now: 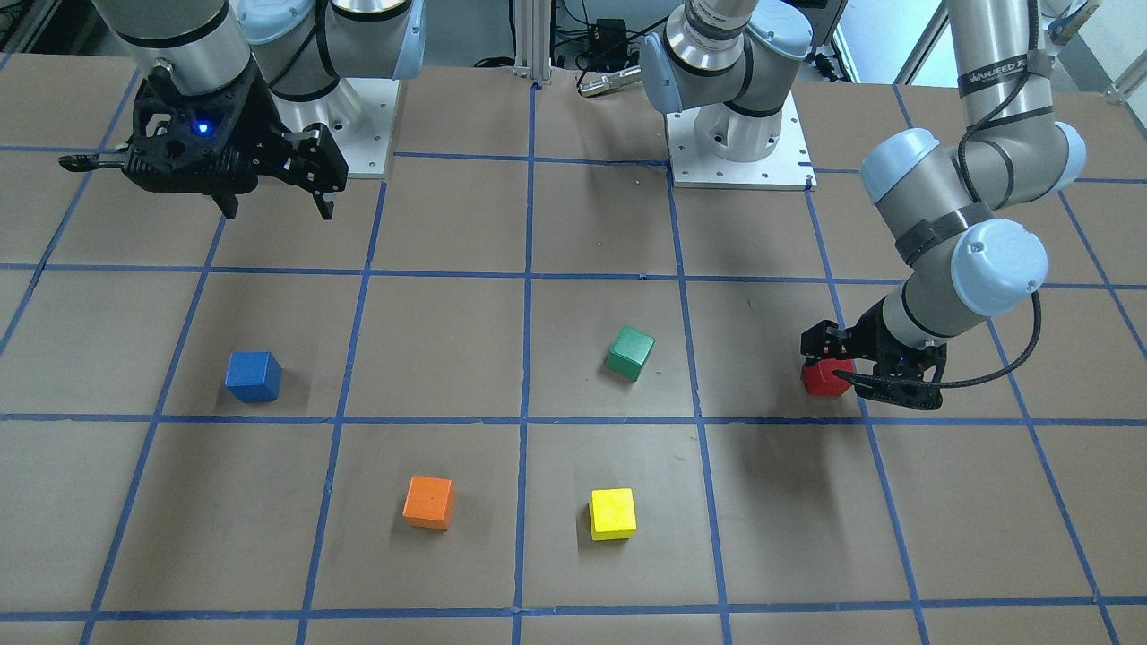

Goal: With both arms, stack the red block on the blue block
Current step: 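Lower the left gripper onto the red cube and close on it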

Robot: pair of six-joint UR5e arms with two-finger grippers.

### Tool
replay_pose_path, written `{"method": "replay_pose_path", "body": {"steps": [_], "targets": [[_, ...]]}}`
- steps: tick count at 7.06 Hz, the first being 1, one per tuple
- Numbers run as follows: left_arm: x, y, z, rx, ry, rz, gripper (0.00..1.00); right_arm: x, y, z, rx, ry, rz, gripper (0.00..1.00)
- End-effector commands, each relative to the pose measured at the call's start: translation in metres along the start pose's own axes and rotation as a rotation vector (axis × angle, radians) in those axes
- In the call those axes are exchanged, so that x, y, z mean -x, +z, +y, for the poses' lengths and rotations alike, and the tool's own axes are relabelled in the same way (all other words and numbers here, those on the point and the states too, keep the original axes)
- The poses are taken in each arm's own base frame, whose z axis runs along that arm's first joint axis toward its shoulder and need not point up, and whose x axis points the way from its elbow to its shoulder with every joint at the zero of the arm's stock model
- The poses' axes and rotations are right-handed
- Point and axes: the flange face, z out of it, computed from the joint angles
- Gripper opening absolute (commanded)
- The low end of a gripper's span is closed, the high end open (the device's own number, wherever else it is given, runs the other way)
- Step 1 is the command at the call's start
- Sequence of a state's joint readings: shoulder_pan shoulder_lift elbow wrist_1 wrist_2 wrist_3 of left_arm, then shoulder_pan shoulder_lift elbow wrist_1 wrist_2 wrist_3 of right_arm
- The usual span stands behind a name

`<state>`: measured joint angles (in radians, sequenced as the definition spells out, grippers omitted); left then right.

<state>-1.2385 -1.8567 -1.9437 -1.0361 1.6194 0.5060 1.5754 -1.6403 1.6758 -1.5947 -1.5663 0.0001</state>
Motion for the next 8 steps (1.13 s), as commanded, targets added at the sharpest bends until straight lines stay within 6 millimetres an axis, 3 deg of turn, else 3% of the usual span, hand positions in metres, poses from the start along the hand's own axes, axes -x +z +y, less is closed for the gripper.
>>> {"method": "replay_pose_path", "body": {"steps": [1, 3, 4, 6, 8], "targets": [[-0.003, 0.018, 0.006, 0.015, -0.027, 0.001, 1.0, 0.0, 0.002, 0.0, 0.002, -0.002, 0.0, 1.0], [-0.008, 0.037, 0.015, 0.057, -0.078, 0.013, 1.0, 0.0, 0.002, 0.0, -0.001, -0.002, 0.0, 1.0], [-0.008, 0.048, 0.015, 0.046, -0.088, 0.005, 0.86, 0.0, 0.001, 0.0, -0.002, -0.003, 0.0, 1.0], [-0.001, 0.04, 0.007, 0.03, -0.095, -0.046, 0.03, 0.0, 0.001, 0.0, -0.002, -0.003, 0.0, 1.0], [-0.012, 0.011, 0.002, -0.01, -0.076, -0.074, 0.0, 0.0, 0.002, -0.001, -0.002, -0.005, 0.001, 1.0]]}}
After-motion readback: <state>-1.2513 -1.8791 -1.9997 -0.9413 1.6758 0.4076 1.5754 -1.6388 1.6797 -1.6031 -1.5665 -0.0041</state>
